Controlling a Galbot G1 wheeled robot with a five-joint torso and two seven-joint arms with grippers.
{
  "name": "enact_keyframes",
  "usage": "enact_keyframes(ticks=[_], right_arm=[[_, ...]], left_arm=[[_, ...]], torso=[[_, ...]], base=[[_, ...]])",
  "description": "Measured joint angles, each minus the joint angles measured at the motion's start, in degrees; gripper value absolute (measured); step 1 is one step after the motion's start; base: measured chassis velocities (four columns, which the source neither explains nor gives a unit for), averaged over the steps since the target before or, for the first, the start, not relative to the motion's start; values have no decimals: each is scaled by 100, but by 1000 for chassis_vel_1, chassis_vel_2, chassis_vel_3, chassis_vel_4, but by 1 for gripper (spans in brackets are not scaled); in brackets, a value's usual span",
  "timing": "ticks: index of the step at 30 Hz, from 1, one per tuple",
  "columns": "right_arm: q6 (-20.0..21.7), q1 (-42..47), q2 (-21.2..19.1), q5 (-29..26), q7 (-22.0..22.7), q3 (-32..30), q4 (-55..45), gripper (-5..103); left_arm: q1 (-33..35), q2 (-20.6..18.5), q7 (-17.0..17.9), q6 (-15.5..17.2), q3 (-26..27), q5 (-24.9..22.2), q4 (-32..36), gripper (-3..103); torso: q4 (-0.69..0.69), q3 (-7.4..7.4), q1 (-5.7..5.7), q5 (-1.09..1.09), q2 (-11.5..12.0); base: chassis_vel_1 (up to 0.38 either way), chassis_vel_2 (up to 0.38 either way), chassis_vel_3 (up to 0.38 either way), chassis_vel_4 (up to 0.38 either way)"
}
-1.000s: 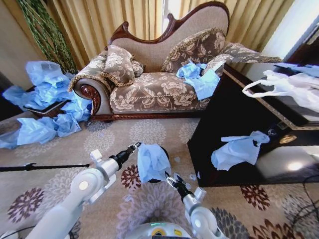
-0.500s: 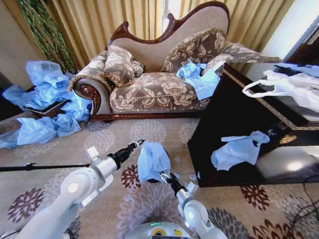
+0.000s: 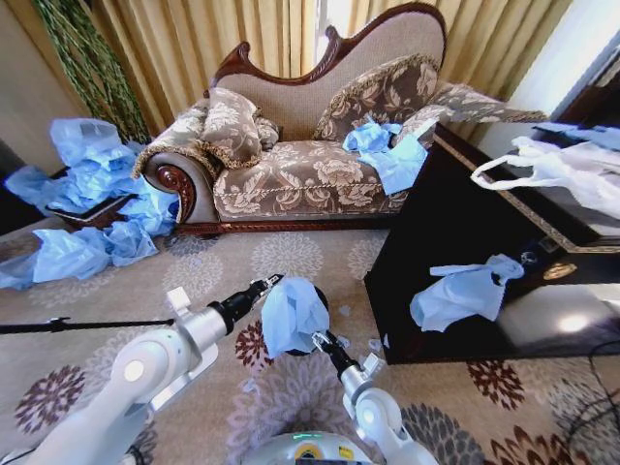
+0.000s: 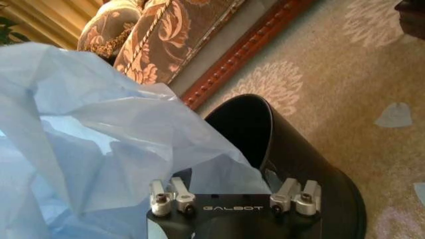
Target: Place a garbage bag over the trash bin.
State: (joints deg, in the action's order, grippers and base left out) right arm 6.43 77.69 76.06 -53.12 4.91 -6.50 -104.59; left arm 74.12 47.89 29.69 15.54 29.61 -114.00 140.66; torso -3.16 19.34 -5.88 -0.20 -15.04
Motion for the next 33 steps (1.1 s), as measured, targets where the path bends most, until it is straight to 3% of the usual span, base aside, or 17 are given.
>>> enact_keyframes(ticks=[3, 5, 11, 21, 23, 24, 26, 33], right_arm=[[-81, 46, 52, 148, -80, -19, 25, 60], [-97, 78, 54, 164, -100, -33, 16, 60], [-138, 277, -24, 196, -175, -169, -171, 40], [-200, 487, -47, 217, -341, -400, -407, 16], [-211, 536, -44, 280, -420, -404, -422, 16], [-238, 576, -38, 365, -510, -402, -418, 7], [-348, 634, -13, 598, -811, -385, -345, 18], [-582, 644, 42, 1063, -1471, -262, -363, 39]], left_arm=[[59, -34, -1, -2, 16, -56, 32, 0], [72, -31, -2, -2, 19, -58, 34, 0], [112, 11, -7, -8, 85, -57, 83, 0], [215, -33, -19, -43, 304, -67, 191, 0], [201, -59, -17, -67, 318, -105, 207, 0], [164, -92, -1, -85, 323, -166, 211, 0], [39, -163, 34, -110, 309, -272, 170, 0], [-359, -365, 139, -156, -4, -489, -59, 0]], torso=[[0, 0, 0, 0, 0], [0, 0, 0, 0, 0], [0, 0, 0, 0, 0], [0, 0, 0, 0, 0], [0, 0, 0, 0, 0], [0, -1, 0, 0, 0], [0, 0, 0, 0, 0], [-1, 0, 0, 0, 0]], base=[[0, 0, 0, 0], [0, 0, 0, 0], [0, 0, 0, 0], [0, 0, 0, 0], [0, 0, 0, 0], [0, 0, 0, 0], [0, 0, 0, 0], [0, 0, 0, 0]])
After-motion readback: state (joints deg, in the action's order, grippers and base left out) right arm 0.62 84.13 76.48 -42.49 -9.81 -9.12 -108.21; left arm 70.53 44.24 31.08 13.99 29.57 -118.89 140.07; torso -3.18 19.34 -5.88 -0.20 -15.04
